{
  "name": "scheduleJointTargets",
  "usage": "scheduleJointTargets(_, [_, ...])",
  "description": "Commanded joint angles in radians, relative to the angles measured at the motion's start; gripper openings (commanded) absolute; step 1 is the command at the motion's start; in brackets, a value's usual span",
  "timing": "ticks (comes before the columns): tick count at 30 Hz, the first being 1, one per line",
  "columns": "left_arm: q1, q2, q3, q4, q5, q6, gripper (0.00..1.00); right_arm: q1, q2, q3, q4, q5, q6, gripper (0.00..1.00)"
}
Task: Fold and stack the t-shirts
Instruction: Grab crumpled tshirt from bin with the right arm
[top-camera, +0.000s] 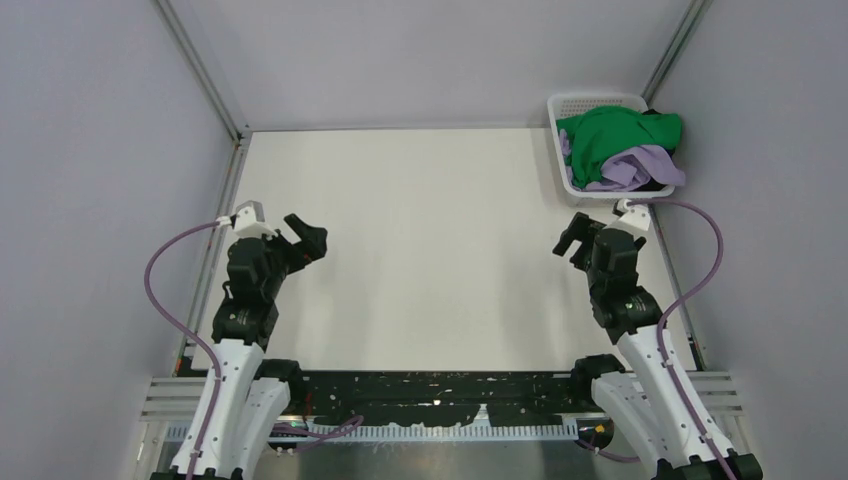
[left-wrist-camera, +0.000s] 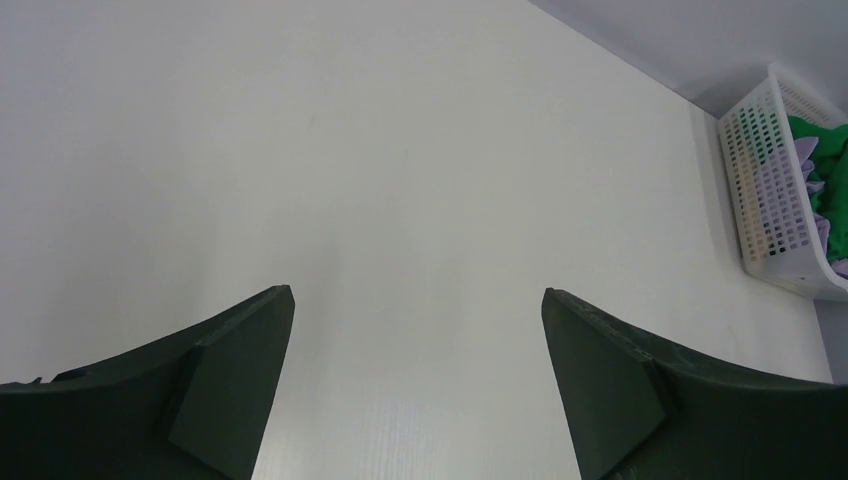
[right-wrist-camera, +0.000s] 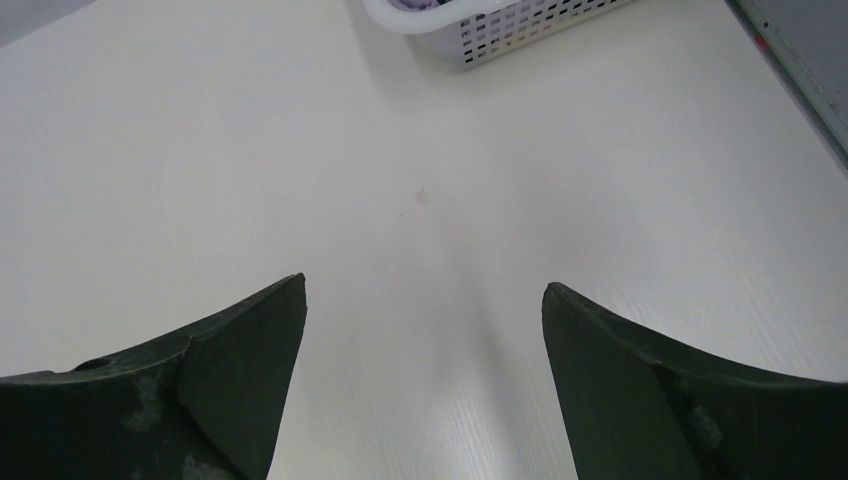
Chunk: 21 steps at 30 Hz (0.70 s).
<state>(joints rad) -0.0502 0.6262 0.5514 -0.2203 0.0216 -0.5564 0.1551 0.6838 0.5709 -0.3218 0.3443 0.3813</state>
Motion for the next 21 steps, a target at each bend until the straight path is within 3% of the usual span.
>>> scheduleJointTargets(1, [0.004,-0.015,0.011,0.003,0.020,-0.013,0.99,-0.001,-0.006,0.023,0.056,0.025,0.025,0.96])
scheduleJointTargets(6, [0.004,-0.007,0.012,0.010,0.025,-0.017,0.99,0.000,0.052,0.063,0.140,0.005,-0.010,0.95])
scheduleJointTargets(9, [0.004,-0.007,0.011,0.011,0.040,-0.027,0.99,0.000,0.165,0.144,0.172,-0.030,-0.046,0.95])
scheduleJointTargets(17, [0.005,-0.019,-0.012,0.023,0.016,-0.040,0.99,-0.013,0.648,0.666,-0.033,0.200,-0.149,0.95])
scheduleJointTargets(21, [0.005,-0.012,-0.008,0.016,-0.003,-0.036,0.99,-0.026,0.886,0.943,-0.087,0.235,-0.191,0.98])
